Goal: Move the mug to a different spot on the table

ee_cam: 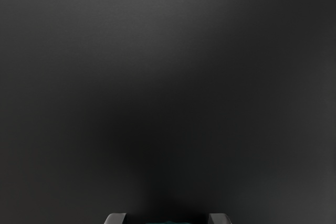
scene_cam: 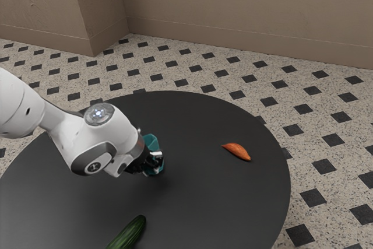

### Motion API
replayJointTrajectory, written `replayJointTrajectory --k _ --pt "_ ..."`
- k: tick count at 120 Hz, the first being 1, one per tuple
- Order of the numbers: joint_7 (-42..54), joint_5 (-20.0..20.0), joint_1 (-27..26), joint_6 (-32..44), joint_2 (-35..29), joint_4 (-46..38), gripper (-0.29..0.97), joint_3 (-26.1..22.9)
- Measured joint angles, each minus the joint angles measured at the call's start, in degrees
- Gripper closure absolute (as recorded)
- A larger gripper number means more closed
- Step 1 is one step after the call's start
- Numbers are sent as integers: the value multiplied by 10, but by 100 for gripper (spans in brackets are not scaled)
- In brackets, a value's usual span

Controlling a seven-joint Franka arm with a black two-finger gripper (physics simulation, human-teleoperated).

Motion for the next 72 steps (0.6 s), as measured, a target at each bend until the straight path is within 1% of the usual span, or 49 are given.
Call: replayJointTrajectory --k 17,29,56,72 --pt "-1 0 0 -2 2 4 35 -1" --pt "-2 5 -1 -2 2 7 24 -1" --pt "-3 17 -1 -6 -6 3 11 -4" --pt "-8 18 -1 -16 -22 -4 6 -10"
